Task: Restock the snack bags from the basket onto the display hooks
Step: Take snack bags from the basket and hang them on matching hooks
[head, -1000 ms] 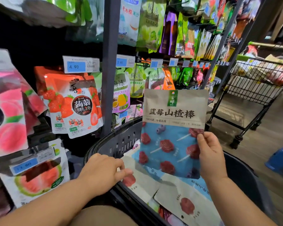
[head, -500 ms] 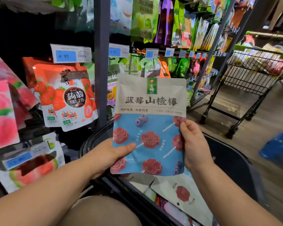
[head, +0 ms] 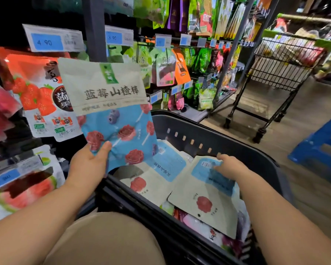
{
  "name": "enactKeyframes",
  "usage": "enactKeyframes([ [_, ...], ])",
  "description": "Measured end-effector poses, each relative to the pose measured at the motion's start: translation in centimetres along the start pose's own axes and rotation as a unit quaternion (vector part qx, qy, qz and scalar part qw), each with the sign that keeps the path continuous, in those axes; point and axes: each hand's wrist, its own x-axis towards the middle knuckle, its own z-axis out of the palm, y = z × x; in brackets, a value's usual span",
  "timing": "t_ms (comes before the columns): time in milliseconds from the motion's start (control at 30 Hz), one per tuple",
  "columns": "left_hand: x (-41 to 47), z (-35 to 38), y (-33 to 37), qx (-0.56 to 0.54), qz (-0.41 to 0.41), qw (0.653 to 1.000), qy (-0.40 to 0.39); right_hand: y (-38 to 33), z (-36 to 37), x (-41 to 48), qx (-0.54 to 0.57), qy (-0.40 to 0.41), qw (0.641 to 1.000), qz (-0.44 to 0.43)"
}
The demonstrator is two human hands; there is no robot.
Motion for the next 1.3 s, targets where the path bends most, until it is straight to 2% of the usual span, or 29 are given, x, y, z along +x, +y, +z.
enactKeyframes([
  [133, -0.4, -0.3, -0.1, -0.006, -0.017, 1.000, 0.001, 0.4, 0.7, 0.7, -0.034, -0.010, 0.999, 0.020],
  [200, -0.4, -0.4, -0.2, -0.008, -0.022, 1.000, -0.005, 0.7, 1.1, 1.2, -0.024, 0.006, 0.999, 0.035],
  [333, -0.2, -0.5, -0.2, 0.013, -0.025, 0.999, -0.016, 1.0, 0.9, 1.4, -0.072, 0.038, 0.994, 0.072],
  [600, 0.0, -0.4, -0.5, 0.050, -0.010, 0.998, -0.025, 0.0, 0.6, 1.6, 0.075, 0.002, 0.997, 0.034],
  [733, 0.1, -0.5, -0.4, 0.051, -0.011, 0.998, -0.028, -0.5, 0.6, 1.6, 0.211, 0.023, 0.975, 0.067],
  [900, 0.1, -0.5, -0.4, 0.057, -0.012, 0.998, -0.031, -2.5, 1.8, 0.7, 0.249, 0.004, 0.967, 0.062],
  [1033, 0.0, -0.5, -0.3, 0.055, -0.020, 0.998, -0.030, -4.1, 2.2, -0.9, 0.181, 0.053, 0.982, -0.011],
  [1100, 0.0, -0.4, -0.2, 0.048, -0.025, 0.998, -0.029, -4.5, 2.5, -1.9, 0.150, 0.077, 0.981, -0.092],
  [1133, 0.0, -0.4, -0.2, 0.047, -0.026, 0.998, -0.030, -4.7, 2.6, -2.3, 0.099, 0.082, 0.981, -0.144],
  [1233, 0.0, -0.5, -0.3, 0.044, -0.029, 0.998, -0.030, -4.5, 3.6, -2.3, -0.080, 0.017, 0.958, -0.275],
  [1300, 0.0, -0.5, -0.3, 0.042, -0.028, 0.998, -0.029, -4.2, 4.8, -1.9, -0.141, -0.047, 0.942, -0.301],
])
